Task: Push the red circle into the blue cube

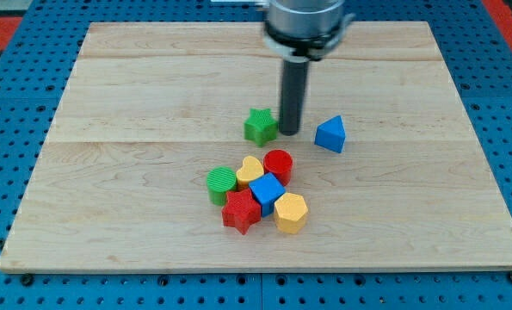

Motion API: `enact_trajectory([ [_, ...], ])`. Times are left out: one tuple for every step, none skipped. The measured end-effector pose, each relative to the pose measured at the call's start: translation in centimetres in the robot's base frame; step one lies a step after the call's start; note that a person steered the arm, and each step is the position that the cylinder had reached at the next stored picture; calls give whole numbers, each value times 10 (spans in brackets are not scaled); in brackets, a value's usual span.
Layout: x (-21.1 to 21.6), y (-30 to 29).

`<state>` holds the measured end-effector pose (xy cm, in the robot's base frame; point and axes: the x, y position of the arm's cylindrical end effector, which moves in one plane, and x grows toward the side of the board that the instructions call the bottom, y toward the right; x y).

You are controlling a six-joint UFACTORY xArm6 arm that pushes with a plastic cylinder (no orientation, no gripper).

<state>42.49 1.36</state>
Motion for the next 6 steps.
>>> enact_trajectory([
  [-5, -83],
  [-13, -162],
  [-12, -132],
  [0, -45],
  [18, 20],
  [48, 28],
])
